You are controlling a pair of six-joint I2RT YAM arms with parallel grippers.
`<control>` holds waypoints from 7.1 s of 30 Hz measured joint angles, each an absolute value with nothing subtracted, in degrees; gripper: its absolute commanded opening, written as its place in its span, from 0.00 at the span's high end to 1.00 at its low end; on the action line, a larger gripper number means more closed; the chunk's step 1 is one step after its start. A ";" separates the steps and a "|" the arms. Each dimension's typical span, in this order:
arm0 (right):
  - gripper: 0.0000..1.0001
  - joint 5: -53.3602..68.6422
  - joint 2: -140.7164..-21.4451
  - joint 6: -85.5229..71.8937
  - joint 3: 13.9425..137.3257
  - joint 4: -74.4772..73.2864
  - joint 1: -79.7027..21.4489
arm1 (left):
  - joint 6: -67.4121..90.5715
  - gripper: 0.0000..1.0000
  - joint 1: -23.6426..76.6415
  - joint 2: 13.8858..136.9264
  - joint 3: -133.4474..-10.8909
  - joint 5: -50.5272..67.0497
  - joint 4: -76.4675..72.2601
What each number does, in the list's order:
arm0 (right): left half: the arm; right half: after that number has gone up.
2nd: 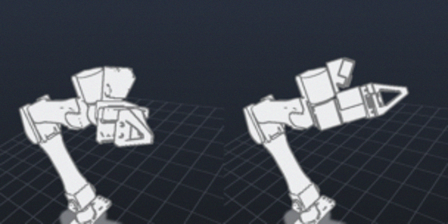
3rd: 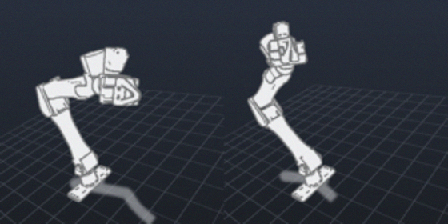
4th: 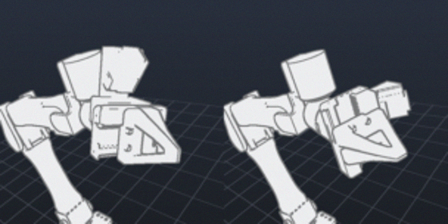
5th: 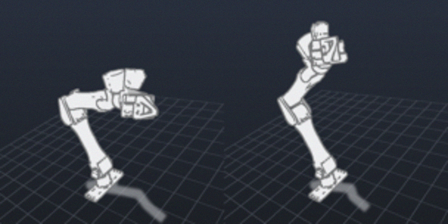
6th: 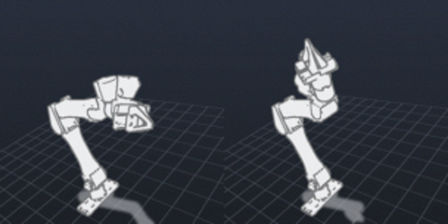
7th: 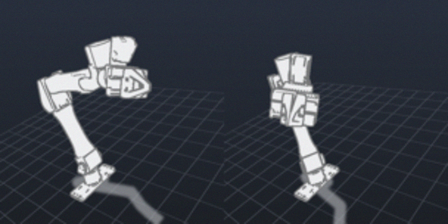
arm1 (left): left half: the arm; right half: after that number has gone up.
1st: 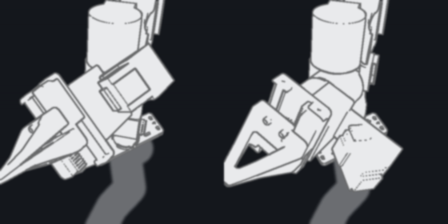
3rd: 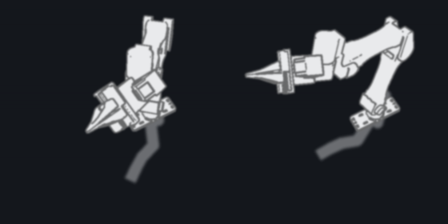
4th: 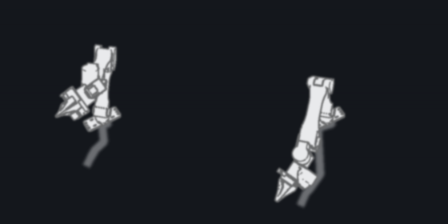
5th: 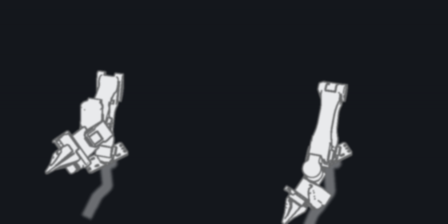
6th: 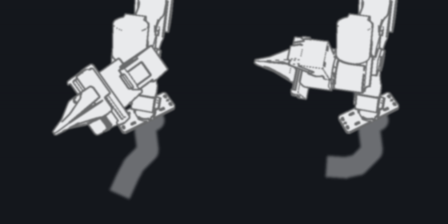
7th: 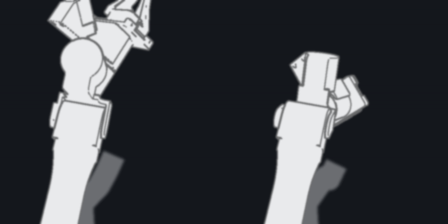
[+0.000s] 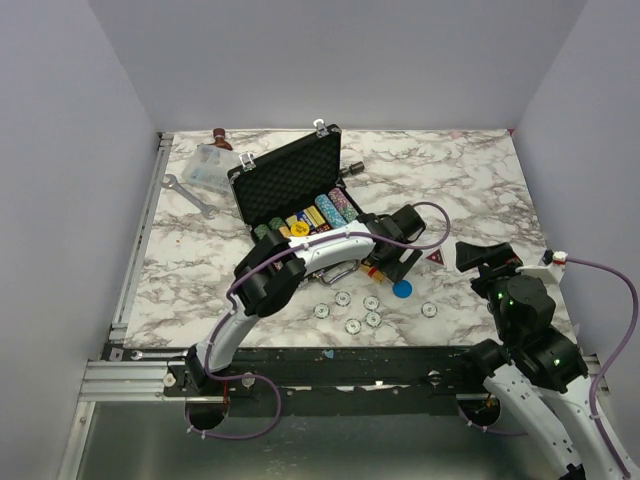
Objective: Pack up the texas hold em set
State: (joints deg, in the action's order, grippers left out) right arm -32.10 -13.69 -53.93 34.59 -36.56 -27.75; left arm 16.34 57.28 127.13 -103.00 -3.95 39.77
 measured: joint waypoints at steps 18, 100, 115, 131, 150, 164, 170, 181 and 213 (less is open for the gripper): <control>0.00 -32.10 -13.87 -53.91 34.30 -36.56 -27.75 | 11.38 0.62 58.00 129.82 -106.91 -7.03 40.84; 0.00 -28.88 -20.62 -51.40 34.09 -35.62 -27.75 | -5.39 0.45 42.19 108.12 -81.84 -11.40 34.39; 0.00 -28.91 -21.37 -51.42 34.00 -35.59 -27.75 | 7.97 0.41 35.20 108.75 -92.47 3.62 34.48; 0.00 -28.93 -20.53 -51.42 33.98 -35.59 -27.75 | 11.14 0.53 36.49 112.29 -87.50 2.87 36.32; 0.00 -28.93 -20.25 -51.44 33.85 -35.59 -27.75 | 9.87 0.23 36.27 112.29 -88.66 6.83 39.90; 0.00 -28.91 -21.28 -51.64 33.63 -35.46 -27.73 | 17.10 0.41 35.75 111.90 -96.09 6.55 40.99; 0.00 -28.25 -26.63 -50.74 33.63 -33.45 -27.75 | 19.99 0.45 32.08 110.13 -91.59 7.03 38.70; 0.00 -26.24 -32.40 -47.94 33.65 -31.40 -27.75 | 19.81 0.62 30.70 110.43 -88.25 6.02 37.91; 0.00 -23.90 -31.44 -48.66 32.05 -29.74 -27.75 | 16.51 0.57 31.14 114.74 -88.49 -11.70 38.54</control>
State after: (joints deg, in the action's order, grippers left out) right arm -23.90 -31.44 -48.66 32.05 -29.74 -27.75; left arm 16.51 31.14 114.74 -88.49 -11.70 38.54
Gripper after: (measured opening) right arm 0.998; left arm 0.430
